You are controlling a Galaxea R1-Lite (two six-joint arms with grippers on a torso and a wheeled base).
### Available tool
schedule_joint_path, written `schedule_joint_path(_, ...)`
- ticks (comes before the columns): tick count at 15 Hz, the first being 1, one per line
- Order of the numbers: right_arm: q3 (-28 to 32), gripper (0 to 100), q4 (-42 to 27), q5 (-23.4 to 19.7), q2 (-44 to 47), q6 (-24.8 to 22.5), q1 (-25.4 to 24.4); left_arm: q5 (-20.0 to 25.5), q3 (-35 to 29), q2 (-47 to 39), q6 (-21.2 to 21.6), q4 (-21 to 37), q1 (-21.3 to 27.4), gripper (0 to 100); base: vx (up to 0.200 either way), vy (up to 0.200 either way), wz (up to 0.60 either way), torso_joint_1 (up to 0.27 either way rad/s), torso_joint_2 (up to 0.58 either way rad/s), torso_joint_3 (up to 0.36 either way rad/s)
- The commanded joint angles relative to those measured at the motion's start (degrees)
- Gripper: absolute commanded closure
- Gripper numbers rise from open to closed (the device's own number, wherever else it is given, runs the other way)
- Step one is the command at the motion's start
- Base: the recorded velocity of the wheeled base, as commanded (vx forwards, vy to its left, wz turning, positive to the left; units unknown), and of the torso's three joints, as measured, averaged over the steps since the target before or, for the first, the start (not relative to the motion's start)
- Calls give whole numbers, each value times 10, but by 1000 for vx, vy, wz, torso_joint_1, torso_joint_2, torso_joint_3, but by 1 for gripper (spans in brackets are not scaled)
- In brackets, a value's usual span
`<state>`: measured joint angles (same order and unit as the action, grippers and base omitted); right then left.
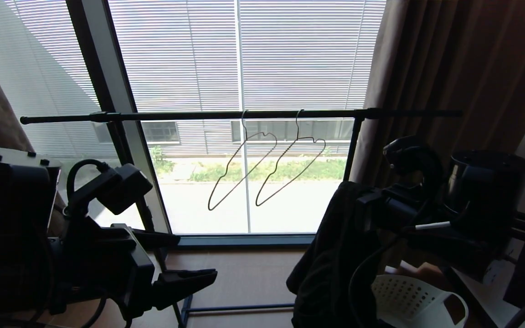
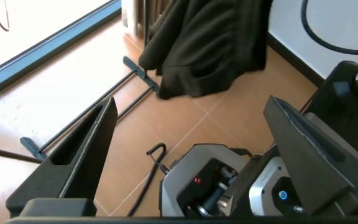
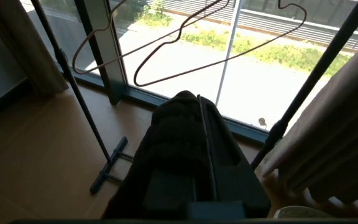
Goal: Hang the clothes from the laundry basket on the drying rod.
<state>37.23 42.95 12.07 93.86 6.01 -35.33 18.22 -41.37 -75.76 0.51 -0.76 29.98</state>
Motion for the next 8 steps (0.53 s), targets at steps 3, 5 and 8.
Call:
schedule_joint_path(3,-113,100,-1,1,-125,3,33,-1,8,11,0,-1,-42,0,0,0,0,0,0,0)
schedule_joint_path(5,-134,100,-1,1,-142,3,44,-2,11,9,0,-5,-51,0,0,0,0,0,0,0)
schedule_joint_path(8,-144,100,-1,1,-148,0,52,-45,27,-9,0,-29,-55,0,0,0,0,0,0,0)
